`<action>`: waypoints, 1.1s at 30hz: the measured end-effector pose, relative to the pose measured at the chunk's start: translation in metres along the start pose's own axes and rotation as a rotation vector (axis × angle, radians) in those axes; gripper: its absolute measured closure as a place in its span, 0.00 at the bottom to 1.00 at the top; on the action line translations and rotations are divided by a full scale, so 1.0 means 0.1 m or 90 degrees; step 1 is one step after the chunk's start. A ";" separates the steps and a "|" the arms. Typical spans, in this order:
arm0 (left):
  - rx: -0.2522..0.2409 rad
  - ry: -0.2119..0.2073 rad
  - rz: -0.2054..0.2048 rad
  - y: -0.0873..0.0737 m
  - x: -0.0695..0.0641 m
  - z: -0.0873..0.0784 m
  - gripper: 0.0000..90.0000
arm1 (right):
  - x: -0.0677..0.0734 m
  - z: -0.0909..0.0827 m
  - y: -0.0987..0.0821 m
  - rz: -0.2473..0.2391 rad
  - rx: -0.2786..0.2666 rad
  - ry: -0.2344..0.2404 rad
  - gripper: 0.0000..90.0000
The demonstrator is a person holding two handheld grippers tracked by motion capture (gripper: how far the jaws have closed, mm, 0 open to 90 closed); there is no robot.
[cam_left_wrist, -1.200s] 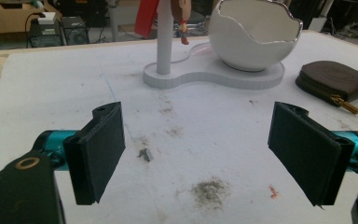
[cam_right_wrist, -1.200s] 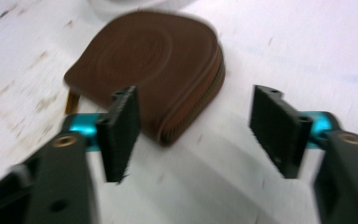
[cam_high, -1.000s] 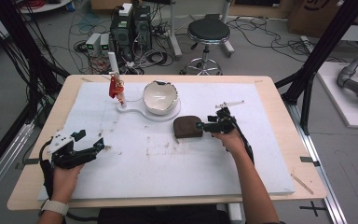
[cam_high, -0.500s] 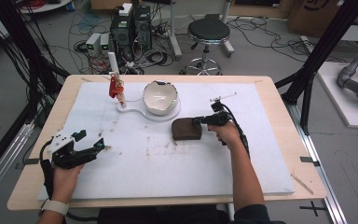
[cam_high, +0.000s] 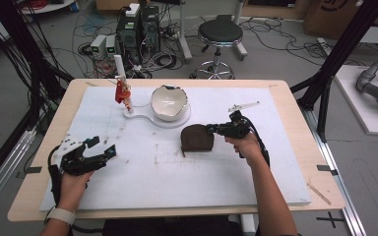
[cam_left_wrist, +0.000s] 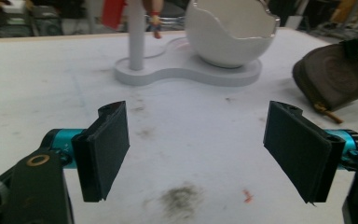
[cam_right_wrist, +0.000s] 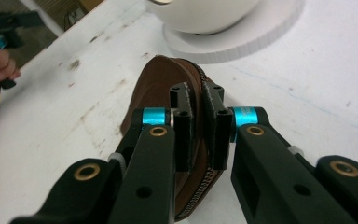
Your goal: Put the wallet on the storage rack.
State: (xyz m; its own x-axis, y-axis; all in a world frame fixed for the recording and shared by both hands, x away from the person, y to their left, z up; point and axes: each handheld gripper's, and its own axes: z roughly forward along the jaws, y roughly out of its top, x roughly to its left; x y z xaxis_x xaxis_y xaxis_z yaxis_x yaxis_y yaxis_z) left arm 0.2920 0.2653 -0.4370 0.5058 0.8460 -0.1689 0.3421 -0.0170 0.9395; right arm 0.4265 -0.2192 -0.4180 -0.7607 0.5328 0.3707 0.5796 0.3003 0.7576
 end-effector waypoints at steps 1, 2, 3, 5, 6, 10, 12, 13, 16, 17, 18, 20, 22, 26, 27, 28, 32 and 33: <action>0.009 -0.024 -0.002 0.03 -0.03 0.08 0.27 | 0.02 -0.01 0.00 -0.008 0.000 0.000 0.94; 0.015 -0.039 0.001 0.06 -0.06 0.13 0.27 | 0.06 -0.03 0.00 -0.026 0.000 -0.003 0.94; 0.027 -0.062 0.007 0.11 -0.11 0.23 0.27 | 0.08 -0.04 0.00 -0.034 0.001 -0.004 0.94; 0.033 -0.104 0.009 0.18 -0.21 0.41 0.28 | 0.11 -0.06 -0.02 -0.049 -0.001 -0.005 0.94; 0.034 -0.122 0.008 0.21 -0.25 0.48 0.29 | 0.13 -0.07 -0.03 -0.056 -0.001 -0.008 0.94; 0.081 -0.191 0.030 0.38 -0.51 0.93 0.30 | 0.17 -0.09 -0.06 -0.075 -0.008 -0.008 0.94; 0.105 -0.222 0.046 0.43 -0.65 1.16 0.30 | 0.20 -0.10 -0.06 -0.088 -0.011 -0.003 0.94; 0.124 -0.238 0.054 0.44 -0.73 1.30 0.30 | 0.21 -0.09 -0.06 -0.091 -0.010 -0.002 0.94; 0.159 -0.268 0.060 0.41 -0.83 1.59 0.30 | 0.25 -0.06 -0.05 -0.109 -0.004 0.003 0.94; 0.169 -0.279 0.058 0.38 -0.85 1.68 0.30 | 0.25 -0.05 -0.05 -0.109 -0.003 0.005 0.94; 0.173 -0.295 0.048 0.35 -0.86 1.74 0.33 | 0.26 -0.03 -0.05 -0.114 -0.002 0.010 0.94; 0.187 -0.316 0.035 0.30 -0.85 1.81 0.34 | 0.28 -0.02 -0.05 -0.122 0.002 0.017 0.94; 0.202 -0.340 0.026 0.27 -0.84 1.83 0.34 | 0.29 0.00 -0.06 -0.125 0.009 0.022 0.93; 0.198 -0.371 0.026 0.28 -0.86 1.81 0.47 | 0.30 0.04 -0.06 -0.137 0.020 0.032 0.93; 0.202 -0.367 0.030 0.29 -0.85 1.80 0.49 | 0.31 0.05 -0.06 -0.136 0.023 0.030 0.93; 0.200 -0.370 0.025 0.29 -0.84 1.79 0.55 | 0.30 0.05 -0.07 -0.139 0.026 0.028 0.93; 0.196 -0.372 0.050 0.33 -0.86 1.74 0.64 | 0.31 0.04 -0.07 -0.141 0.028 0.027 0.89; 0.193 -0.376 0.061 0.34 -0.87 1.72 0.66 | 0.31 0.03 -0.08 -0.136 0.027 0.026 0.85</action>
State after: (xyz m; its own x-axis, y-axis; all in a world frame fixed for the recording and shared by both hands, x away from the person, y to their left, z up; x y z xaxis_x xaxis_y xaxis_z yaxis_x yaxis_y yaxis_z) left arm 0.3961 0.0994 -0.4421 0.8641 0.4007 -0.3045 0.4378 -0.3002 0.8475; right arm 0.3994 -0.2026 -0.4139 -0.8786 0.4206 0.2261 0.4147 0.4370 0.7982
